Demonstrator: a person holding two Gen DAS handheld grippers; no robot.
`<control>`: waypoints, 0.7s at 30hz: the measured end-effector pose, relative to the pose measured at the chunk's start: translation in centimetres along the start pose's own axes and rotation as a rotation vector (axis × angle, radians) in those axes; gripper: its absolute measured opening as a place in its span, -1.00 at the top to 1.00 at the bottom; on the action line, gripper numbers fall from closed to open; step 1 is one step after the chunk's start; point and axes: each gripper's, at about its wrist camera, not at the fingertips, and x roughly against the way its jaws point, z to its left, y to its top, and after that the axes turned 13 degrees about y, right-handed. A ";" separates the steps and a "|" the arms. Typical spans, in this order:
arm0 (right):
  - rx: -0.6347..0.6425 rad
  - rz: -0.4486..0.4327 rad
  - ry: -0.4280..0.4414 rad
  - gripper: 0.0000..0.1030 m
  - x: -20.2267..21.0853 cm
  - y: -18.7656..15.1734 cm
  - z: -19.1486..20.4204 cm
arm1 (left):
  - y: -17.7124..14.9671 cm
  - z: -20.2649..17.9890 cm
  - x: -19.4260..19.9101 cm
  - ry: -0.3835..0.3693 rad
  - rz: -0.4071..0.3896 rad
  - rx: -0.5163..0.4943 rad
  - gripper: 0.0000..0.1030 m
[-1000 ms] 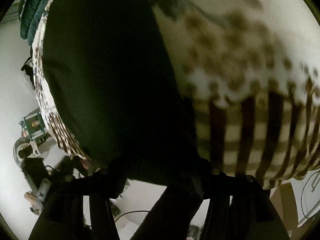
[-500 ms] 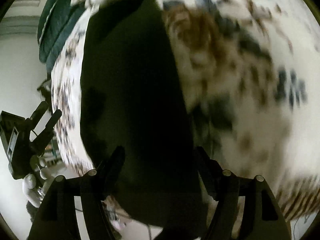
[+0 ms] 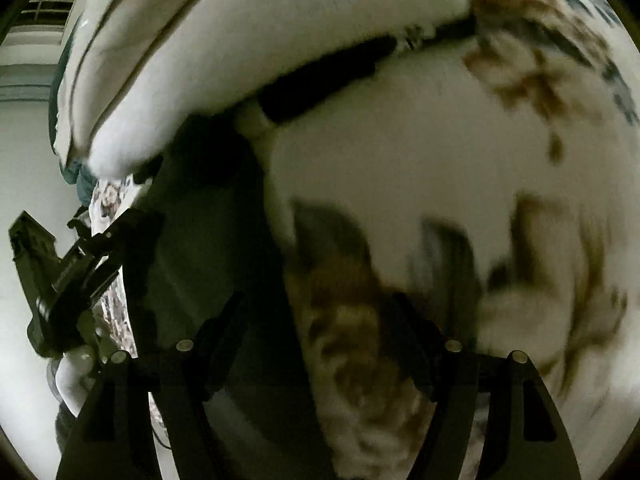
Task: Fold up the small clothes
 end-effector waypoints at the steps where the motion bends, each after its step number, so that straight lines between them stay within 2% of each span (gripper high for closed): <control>1: 0.012 0.006 0.010 -0.42 -0.2 0.8 0.1 | 0.0 0.6 0.1 -0.041 0.003 0.025 0.08; 3: 0.037 0.018 0.037 -0.42 -0.8 2.3 0.2 | -0.2 1.2 0.3 -0.118 0.008 0.028 0.00; 5: 0.064 0.027 0.066 -0.47 -1.7 3.8 0.4 | -0.5 1.1 0.2 -0.177 0.021 -0.006 -0.32; 6: 0.076 0.029 0.082 -0.56 -2.0 4.0 0.4 | -0.8 0.9 -0.2 -0.201 0.037 -0.035 -0.35; 10: 0.102 0.026 0.153 -0.68 -2.9 6.6 0.4 | -1.1 -0.4 -2.9 -0.219 0.118 -0.109 -0.36; 13: 0.118 0.014 0.163 -0.69 -3.0 7.9 0.7 | -1.2 -1.1 -3.1 -0.223 0.096 -0.147 -0.36; 15: 0.150 0.008 0.173 -0.65 -3.0 8.4 1.4 | -1.4 -1.4 -2.6 -0.221 0.070 -0.167 -0.22; 16: 0.163 0.011 0.180 -0.37 -3.0 8.2 1.7 | -1.3 -1.6 -2.5 -0.213 0.061 -0.177 0.26; 17: 0.173 0.029 0.187 -0.11 -3.2 8.2 1.9 | -1.5 -1.8 -2.4 -0.200 0.069 -0.193 0.60; 18: 0.177 0.041 0.178 0.30 -3.4 8.1 2.1 | -1.7 -2.0 -2.2 -0.193 0.072 -0.203 0.67; 19: 0.188 0.033 0.173 0.43 -3.3 7.9 2.2 | -1.8 -1.9 -1.8 -0.186 0.058 -0.207 0.71; 21: 0.212 0.014 0.167 0.58 -2.9 7.7 2.8 | -2.2 -2.1 -0.7 -0.190 0.037 -0.206 0.75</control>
